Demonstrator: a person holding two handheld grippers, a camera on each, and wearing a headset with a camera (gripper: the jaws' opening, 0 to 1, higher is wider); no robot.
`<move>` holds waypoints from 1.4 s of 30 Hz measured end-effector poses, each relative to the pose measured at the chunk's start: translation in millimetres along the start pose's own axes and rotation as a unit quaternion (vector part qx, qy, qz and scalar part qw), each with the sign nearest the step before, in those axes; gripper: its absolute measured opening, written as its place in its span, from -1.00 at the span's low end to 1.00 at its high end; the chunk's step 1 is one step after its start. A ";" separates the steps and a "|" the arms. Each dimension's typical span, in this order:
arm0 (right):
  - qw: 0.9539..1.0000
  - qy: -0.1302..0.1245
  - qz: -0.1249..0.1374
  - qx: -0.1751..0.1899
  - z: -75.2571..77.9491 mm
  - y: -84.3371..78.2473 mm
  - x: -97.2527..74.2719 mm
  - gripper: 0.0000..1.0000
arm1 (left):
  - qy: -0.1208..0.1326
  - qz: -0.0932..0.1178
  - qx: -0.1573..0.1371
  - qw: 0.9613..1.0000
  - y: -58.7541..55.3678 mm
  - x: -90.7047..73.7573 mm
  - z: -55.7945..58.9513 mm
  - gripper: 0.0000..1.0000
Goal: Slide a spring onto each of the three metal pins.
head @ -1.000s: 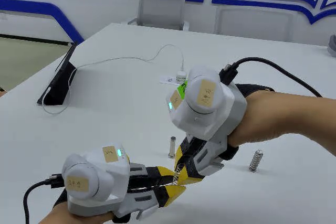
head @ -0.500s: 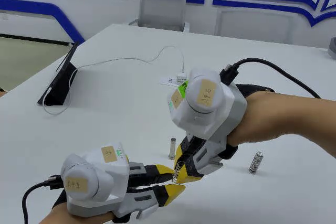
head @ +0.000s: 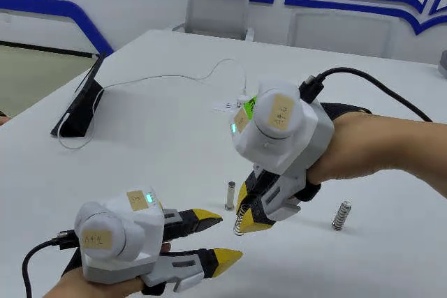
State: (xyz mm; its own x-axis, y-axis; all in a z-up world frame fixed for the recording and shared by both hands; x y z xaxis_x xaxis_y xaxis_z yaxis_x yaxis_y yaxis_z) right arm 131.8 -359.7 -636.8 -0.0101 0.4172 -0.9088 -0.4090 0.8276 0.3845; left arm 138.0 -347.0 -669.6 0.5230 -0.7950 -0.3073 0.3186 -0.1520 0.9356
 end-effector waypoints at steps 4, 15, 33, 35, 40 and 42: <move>1.000 -0.003 -0.002 0.003 3.1 -2.2 -2.1 -0.75 | 0.009 0.003 -0.002 1.000 0.3 -2.0 -4.7 -0.16; 1.000 -0.013 -0.007 0.011 17.1 -8.1 -7.8 -0.75 | 0.026 -0.001 -0.014 1.000 -4.6 -5.6 -12.8 0.06; 0.999 -0.037 -0.018 0.032 56.3 -15.9 -12.0 -0.75 | 0.031 -0.002 -0.023 0.999 -7.2 -5.8 -16.3 0.19; 0.998 -0.042 -0.020 0.035 63.2 -18.6 -11.8 -0.75 | 0.031 -0.003 -0.024 0.999 -7.4 -6.3 -17.0 0.19; 0.997 -0.052 -0.023 0.045 75.8 -21.1 -10.1 -0.75 | 0.033 -0.003 -0.027 0.999 -8.4 -6.4 -18.2 0.21; 0.997 -0.054 -0.024 0.048 80.6 -24.1 -8.6 -0.75 | 0.033 -0.003 -0.029 0.999 -9.1 -6.2 -18.2 0.22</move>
State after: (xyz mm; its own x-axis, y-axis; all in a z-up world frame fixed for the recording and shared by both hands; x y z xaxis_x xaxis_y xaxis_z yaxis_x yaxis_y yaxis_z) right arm 215.3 -353.0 -625.2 0.1076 0.4099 -0.9058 -0.3165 0.8778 0.3597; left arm 146.2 -329.9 -679.4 0.5713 -0.7530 -0.3264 0.3666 -0.1216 0.9224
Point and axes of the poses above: the centre of the closed fingertips' face, and the gripper's own axes: x roughly forward along the fingers, z roughly to its right, y roughly out of its top, the point moved 1 cm from there along -x, roughly backward along the fingers, and after that the axes turned 11 degrees about -x, right-handed, at the moved point
